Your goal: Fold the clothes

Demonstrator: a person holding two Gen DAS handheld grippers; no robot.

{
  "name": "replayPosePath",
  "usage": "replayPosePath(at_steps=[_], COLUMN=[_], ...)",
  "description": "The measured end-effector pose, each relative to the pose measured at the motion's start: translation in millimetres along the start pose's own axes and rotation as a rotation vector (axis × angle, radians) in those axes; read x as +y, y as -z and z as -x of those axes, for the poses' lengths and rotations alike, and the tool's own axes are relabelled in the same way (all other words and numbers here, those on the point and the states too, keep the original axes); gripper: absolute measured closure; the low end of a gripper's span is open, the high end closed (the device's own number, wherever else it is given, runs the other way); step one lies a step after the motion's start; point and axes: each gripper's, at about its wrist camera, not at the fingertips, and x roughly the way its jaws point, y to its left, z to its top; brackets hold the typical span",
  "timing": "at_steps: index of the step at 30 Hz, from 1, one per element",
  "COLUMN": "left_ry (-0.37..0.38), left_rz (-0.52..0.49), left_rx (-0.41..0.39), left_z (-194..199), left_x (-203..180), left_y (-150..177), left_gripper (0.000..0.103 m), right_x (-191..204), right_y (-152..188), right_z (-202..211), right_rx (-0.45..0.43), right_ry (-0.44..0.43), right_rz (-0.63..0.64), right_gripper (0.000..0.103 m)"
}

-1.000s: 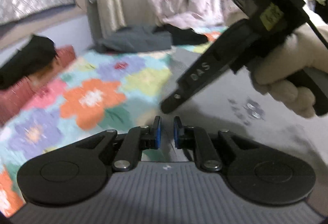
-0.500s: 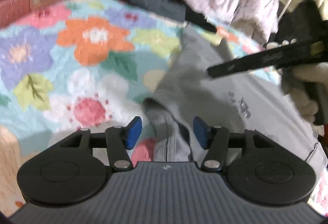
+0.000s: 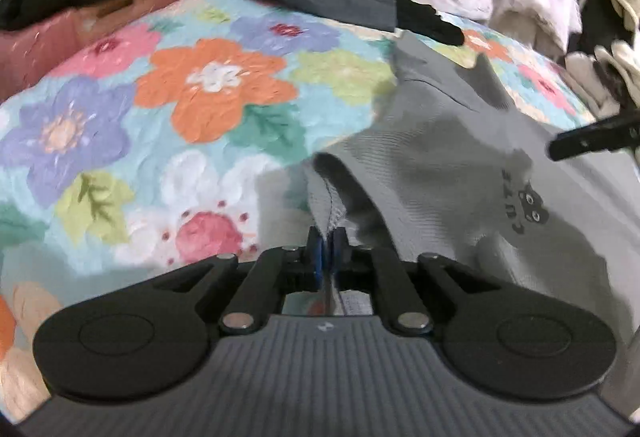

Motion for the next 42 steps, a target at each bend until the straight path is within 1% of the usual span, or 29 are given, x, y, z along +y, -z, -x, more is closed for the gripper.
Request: replayPosePath(at_steps=[1, 3, 5, 6, 8, 9, 11, 12, 14, 16, 17, 19, 21, 23, 26, 29, 31, 32, 34, 35, 36, 37, 38, 39, 40, 42], left_ry=[0.000, -0.003, -0.017, -0.001, 0.068, 0.085, 0.101, 0.103, 0.105, 0.093, 0.087, 0.086, 0.087, 0.103, 0.128, 0.168, 0.173, 0.165, 0.150, 0.147, 0.148, 0.147, 0.140, 0.132, 0.130, 0.150], left_rz=[0.027, 0.077, 0.110, 0.122, 0.113, 0.097, 0.032, 0.001, -0.049, -0.089, -0.098, -0.071, -0.036, 0.000, 0.051, 0.109, 0.097, 0.077, 0.036, 0.033, 0.044, 0.039, 0.022, 0.012, 0.026, 0.087], left_rx=[-0.019, -0.083, -0.157, -0.181, -0.182, -0.173, -0.172, -0.168, -0.155, -0.148, -0.144, -0.117, -0.088, -0.059, -0.018, -0.012, -0.018, -0.019, -0.020, -0.019, -0.011, -0.003, -0.002, 0.000, 0.007, 0.002], left_z=[5, 20, 39, 46, 50, 47, 38, 31, 10, -11, -25, -47, -68, -88, -110, -121, -127, -130, -135, -138, -141, -145, -148, -150, -151, -145], left_x=[2, 3, 1, -2, -12, -19, -39, -49, -68, -81, -84, -84, -83, -79, -76, -74, -77, -80, -85, -86, -87, -89, -92, -94, -94, -88], left_y=[-3, -11, -20, -24, -35, -42, -54, -60, -71, -79, -84, -90, -96, -101, -103, -106, -110, -112, -116, -118, -119, -121, -123, -123, -124, -123], left_gripper=[0.072, 0.069, 0.050, 0.049, 0.049, 0.049, 0.049, 0.049, 0.049, 0.049, 0.049, 0.049, 0.049, 0.049, 0.049, 0.049, 0.049, 0.049, 0.049, 0.049, 0.048, 0.048, 0.048, 0.048, 0.048, 0.048], right_x=[-5, -11, -17, -20, -29, -33, -30, -23, -11, -14, -20, -38, -48, -60, -91, -115, -120, -123, -123, -123, -122, -118, -114, -110, -107, -99], right_y=[-1, -6, -12, -15, -19, -20, -17, -16, -16, -17, -19, -22, -30, -37, -45, -48, -51, -53, -59, -62, -65, -69, -73, -75, -77, -75], right_z=[5, 12, 16, 16, 9, 6, 2, 1, -2, -7, -9, -15, -25, -36, -52, -69, -82, -88, -99, -104, -108, -111, -113, -113, -111, -97], right_rx=[-0.007, -0.023, -0.039, -0.041, 0.003, 0.020, 0.024, 0.014, -0.032, -0.078, -0.103, -0.154, -0.171, -0.165, -0.147, -0.146, -0.142, -0.139, -0.136, -0.133, -0.129, -0.122, -0.121, -0.138, -0.156, -0.207], right_ry=[0.005, 0.017, 0.032, 0.033, -0.026, -0.057, -0.126, -0.136, -0.101, -0.050, -0.030, 0.032, 0.163, 0.191, 0.089, -0.003, -0.035, -0.044, -0.013, 0.004, 0.020, 0.032, 0.035, 0.004, -0.025, -0.065], right_rz=[0.002, 0.006, 0.014, 0.010, -0.064, -0.101, -0.152, -0.118, -0.024, 0.002, -0.023, -0.070, -0.019, 0.005, -0.148, -0.313, -0.368, -0.391, -0.401, -0.399, -0.390, -0.350, -0.309, -0.269, -0.238, -0.235], right_gripper=[0.051, 0.051, 0.051, 0.051, 0.050, 0.050, 0.050, 0.050, 0.050, 0.050, 0.050, 0.050, 0.049, 0.049, 0.049, 0.049, 0.049, 0.047, 0.046, 0.046, 0.046, 0.045, 0.049, 0.063, 0.099, 0.098])
